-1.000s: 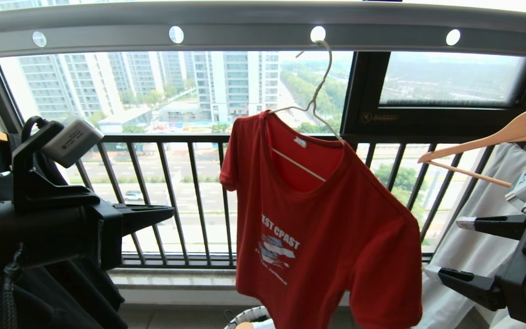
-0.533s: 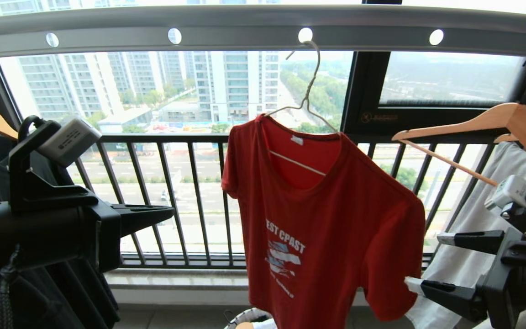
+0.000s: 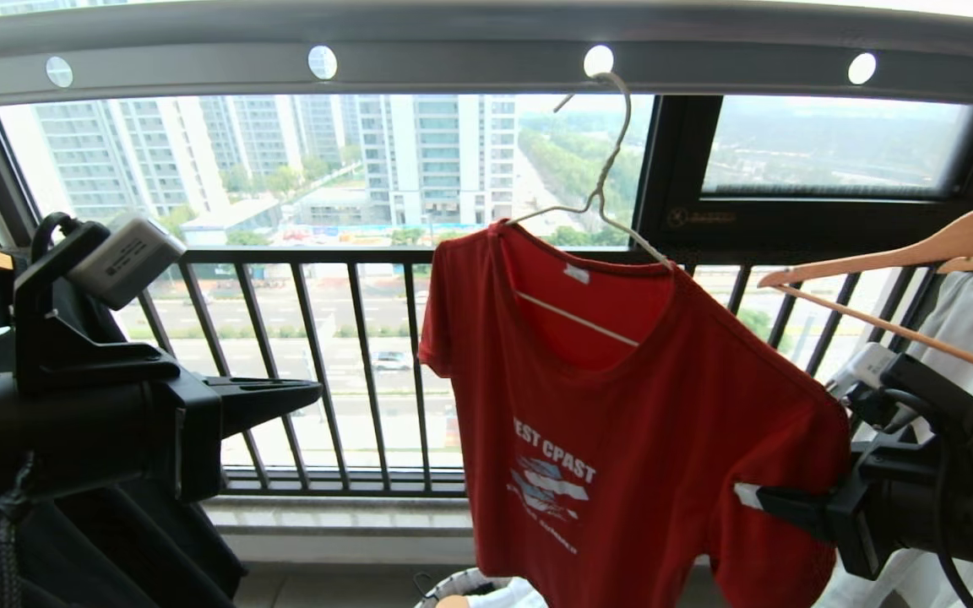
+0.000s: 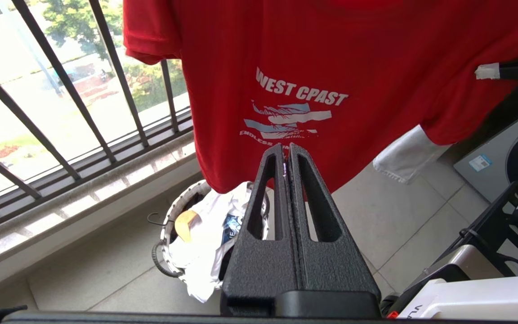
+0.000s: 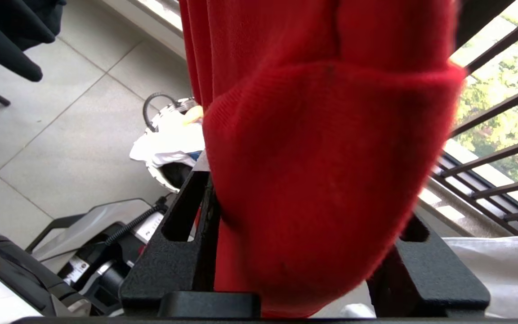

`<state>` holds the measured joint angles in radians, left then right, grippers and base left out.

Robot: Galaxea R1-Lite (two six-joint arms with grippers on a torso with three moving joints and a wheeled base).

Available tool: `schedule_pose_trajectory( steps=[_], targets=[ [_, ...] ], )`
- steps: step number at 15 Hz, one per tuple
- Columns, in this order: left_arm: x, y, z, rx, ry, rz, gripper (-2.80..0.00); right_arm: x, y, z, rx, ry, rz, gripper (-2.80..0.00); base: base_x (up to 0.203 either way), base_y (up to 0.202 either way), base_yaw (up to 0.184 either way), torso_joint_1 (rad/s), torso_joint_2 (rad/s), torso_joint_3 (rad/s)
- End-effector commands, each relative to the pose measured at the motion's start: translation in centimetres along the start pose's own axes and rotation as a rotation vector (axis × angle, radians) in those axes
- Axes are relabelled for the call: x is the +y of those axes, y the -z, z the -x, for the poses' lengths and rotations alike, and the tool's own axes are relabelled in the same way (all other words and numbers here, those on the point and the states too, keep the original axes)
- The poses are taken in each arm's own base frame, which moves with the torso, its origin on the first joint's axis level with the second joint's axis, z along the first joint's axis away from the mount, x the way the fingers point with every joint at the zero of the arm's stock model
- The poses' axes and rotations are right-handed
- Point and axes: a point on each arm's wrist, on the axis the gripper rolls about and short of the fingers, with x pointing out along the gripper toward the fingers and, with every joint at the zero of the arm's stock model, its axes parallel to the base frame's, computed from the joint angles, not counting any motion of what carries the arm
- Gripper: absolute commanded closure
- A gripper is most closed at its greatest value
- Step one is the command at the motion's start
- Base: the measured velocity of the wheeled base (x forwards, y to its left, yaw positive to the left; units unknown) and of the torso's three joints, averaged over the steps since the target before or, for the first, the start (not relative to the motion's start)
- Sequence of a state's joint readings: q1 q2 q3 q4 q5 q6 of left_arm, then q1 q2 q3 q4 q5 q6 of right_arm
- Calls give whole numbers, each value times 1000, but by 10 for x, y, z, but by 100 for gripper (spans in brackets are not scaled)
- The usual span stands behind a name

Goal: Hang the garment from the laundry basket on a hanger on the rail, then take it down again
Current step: Take the clothes off the clothes rack

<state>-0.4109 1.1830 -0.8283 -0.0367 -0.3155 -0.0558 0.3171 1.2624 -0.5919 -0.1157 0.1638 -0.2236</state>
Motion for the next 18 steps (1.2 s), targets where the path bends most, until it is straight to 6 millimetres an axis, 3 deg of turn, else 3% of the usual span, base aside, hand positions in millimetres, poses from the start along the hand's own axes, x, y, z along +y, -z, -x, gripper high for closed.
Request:
schedule_pose_trajectory(
  steps=[1,6,12,18],
  targets=[
    [0,0,-1,3,2,2,0,2,6,12,-22,13,2,0,0,0,0,0,0,0],
    [0,0,-1,3,2,3,0,7,17,32,-37,24,5,0,0,0,0,0,0,0],
    [0,-1,1,-3,2,0,0,12,45,27,61,14,-17,0,0,0,0,0,0,0],
    [-1,-1,2,-6,3,-1,0,14,59,22,127,15,-25,0,0,0,0,0,0,0]
  ],
)
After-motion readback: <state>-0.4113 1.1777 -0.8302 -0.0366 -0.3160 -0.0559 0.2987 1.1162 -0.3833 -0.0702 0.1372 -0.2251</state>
